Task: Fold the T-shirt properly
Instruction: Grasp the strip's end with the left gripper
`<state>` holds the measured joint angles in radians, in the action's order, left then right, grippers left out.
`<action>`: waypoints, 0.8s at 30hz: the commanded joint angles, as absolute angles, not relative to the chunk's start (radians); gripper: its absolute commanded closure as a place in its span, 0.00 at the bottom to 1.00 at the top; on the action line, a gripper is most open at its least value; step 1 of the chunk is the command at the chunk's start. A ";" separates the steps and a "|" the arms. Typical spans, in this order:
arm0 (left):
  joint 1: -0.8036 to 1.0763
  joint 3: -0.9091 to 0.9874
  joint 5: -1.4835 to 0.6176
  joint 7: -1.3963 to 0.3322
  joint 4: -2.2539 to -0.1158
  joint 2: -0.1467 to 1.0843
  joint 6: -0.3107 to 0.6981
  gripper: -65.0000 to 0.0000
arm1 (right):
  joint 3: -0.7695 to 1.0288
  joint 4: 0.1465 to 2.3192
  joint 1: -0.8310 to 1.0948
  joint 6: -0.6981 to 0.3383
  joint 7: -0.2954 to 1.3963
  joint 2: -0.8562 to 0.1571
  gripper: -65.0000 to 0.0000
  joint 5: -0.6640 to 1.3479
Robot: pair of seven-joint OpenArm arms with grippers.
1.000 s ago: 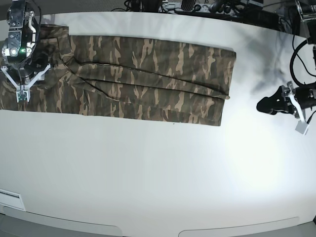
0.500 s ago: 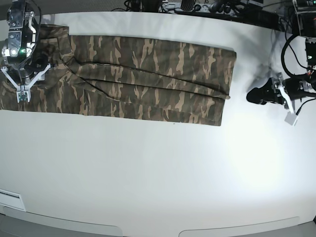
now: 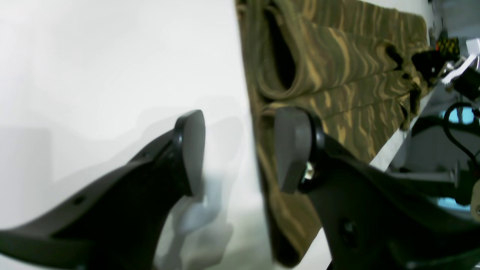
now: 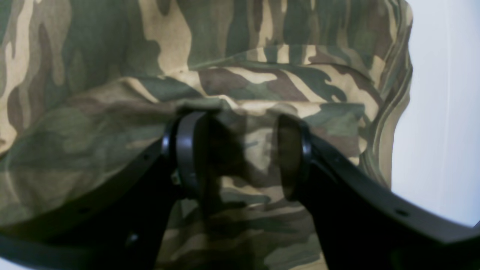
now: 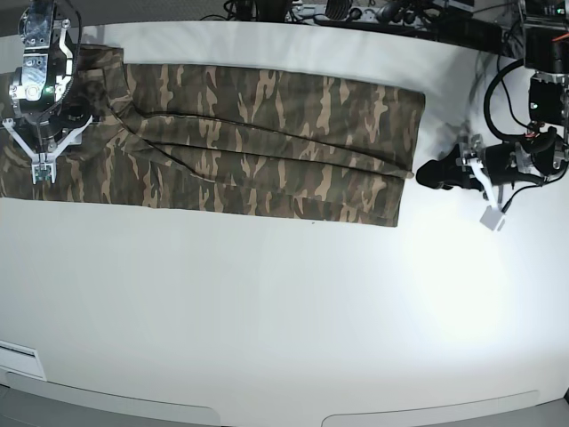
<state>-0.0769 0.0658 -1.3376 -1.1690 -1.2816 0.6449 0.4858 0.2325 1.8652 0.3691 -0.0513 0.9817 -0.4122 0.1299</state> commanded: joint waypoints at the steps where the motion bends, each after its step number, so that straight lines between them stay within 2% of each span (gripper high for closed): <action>1: -0.084 0.054 -1.320 -1.182 -1.291 0.656 0.481 0.51 | 0.238 1.877 0.369 -0.047 0.992 -0.426 0.50 0.119; 24: -0.092 -0.078 -1.274 -1.189 -1.290 0.491 0.478 0.51 | 0.238 1.877 0.369 -0.048 0.989 -0.427 0.50 0.098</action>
